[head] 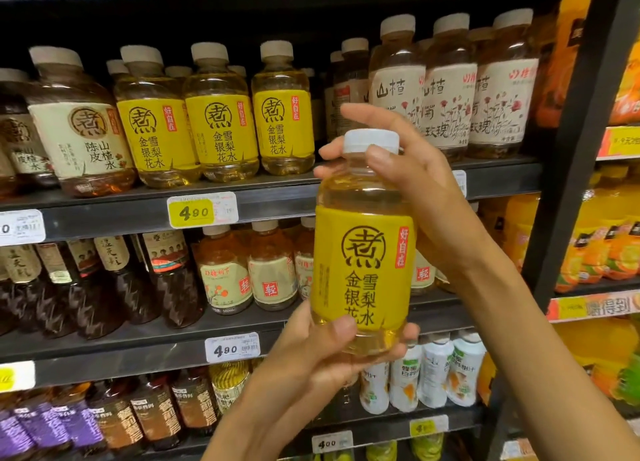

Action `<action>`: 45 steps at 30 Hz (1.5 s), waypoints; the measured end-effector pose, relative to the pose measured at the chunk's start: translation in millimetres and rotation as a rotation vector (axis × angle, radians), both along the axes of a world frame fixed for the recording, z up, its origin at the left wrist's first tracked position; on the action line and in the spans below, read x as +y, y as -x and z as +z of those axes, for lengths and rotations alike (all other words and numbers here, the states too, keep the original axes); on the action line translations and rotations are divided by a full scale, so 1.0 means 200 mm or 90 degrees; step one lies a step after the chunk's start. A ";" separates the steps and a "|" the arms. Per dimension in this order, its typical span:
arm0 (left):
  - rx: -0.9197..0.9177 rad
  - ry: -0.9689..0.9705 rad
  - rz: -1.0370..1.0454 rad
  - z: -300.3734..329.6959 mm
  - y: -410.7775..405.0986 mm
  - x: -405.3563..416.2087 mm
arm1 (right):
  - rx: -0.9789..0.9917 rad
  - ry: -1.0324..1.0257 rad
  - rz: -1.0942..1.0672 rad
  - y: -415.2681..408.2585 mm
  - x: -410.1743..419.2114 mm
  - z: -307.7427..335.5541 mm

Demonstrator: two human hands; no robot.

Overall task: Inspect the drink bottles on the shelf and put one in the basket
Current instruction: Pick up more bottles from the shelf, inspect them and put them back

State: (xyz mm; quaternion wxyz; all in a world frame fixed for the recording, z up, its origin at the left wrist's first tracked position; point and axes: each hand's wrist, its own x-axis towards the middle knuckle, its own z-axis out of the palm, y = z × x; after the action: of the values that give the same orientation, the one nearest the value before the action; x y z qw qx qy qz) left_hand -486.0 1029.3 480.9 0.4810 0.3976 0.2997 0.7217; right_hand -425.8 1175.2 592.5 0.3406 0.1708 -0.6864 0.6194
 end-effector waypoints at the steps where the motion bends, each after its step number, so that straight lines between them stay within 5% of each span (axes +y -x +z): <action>1: 0.029 -0.008 0.042 -0.01 0.01 0.00 | -0.001 -0.011 -0.009 -0.01 0.00 0.00; 10: 0.209 -0.029 0.374 0.07 0.08 0.02 | -0.006 -0.103 -0.006 -0.06 -0.04 -0.08; 27: 0.534 0.003 0.634 0.11 0.19 0.08 | 0.064 -0.309 -0.043 -0.04 -0.03 -0.14; 37: 0.558 0.018 0.566 0.11 0.19 0.01 | 0.037 -0.129 0.038 -0.02 -0.02 -0.12; 45: 0.324 0.032 0.358 0.11 0.11 0.01 | -0.060 0.019 0.076 0.07 0.05 0.00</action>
State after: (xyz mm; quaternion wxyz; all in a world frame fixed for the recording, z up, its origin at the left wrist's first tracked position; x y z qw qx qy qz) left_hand -508.4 1030.7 502.9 0.1839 0.4548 0.5246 0.6959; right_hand -440.0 1184.9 593.3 0.2727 0.1771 -0.6808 0.6564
